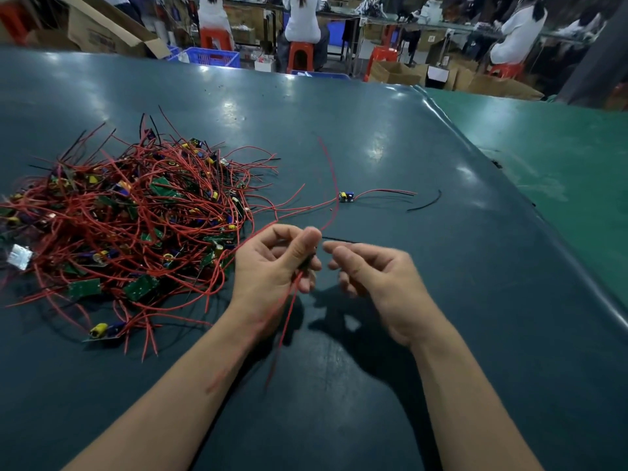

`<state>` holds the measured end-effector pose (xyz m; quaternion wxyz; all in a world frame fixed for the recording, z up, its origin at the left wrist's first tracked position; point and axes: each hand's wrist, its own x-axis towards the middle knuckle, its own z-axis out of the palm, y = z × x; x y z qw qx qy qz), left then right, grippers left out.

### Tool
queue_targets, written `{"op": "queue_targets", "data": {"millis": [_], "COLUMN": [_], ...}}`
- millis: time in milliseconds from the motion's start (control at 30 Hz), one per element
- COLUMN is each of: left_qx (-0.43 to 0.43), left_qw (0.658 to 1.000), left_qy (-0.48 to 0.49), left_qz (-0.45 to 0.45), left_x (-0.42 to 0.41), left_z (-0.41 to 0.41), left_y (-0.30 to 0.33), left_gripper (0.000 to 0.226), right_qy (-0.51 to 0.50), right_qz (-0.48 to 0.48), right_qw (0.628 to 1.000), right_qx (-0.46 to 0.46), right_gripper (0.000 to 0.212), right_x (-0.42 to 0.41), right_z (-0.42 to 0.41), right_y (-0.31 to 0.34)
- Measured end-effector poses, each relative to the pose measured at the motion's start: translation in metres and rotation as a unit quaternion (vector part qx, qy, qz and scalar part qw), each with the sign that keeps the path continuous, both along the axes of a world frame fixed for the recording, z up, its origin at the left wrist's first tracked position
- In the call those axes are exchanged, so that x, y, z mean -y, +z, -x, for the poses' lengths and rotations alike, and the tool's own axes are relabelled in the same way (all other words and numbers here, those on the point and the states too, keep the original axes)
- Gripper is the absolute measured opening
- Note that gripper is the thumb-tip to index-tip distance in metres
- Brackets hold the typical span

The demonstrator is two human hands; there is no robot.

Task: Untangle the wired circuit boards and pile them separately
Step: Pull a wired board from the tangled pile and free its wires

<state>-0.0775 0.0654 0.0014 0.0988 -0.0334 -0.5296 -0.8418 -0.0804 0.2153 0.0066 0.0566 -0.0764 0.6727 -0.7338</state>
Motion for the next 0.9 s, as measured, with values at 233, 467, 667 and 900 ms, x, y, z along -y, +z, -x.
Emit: {"op": "queue_targets", "data": {"millis": [233, 467, 667, 900], "left_qx": [-0.005, 0.035, 0.052, 0.055], "left_qw": [0.989, 0.978, 0.979, 0.970], "left_qy": [0.018, -0.046, -0.098, -0.133], "left_qz": [0.146, 0.199, 0.173, 0.196], "left_x": [-0.003, -0.001, 0.004, 0.006], "left_z": [-0.004, -0.005, -0.005, -0.003], "left_y": [-0.006, -0.007, -0.007, -0.007], "left_gripper": [0.034, 0.028, 0.025, 0.031], "right_qy": [-0.004, -0.066, -0.061, -0.121], "right_qz": [0.086, 0.048, 0.088, 0.133], "right_qw": [0.995, 0.995, 0.991, 0.979], "right_qx": [0.058, 0.050, 0.086, 0.094], "right_gripper": [0.021, 0.015, 0.014, 0.012], "right_x": [0.016, 0.007, 0.015, 0.013], "right_z": [-0.004, 0.004, 0.004, 0.010], "right_y": [-0.004, -0.006, -0.007, -0.007]}}
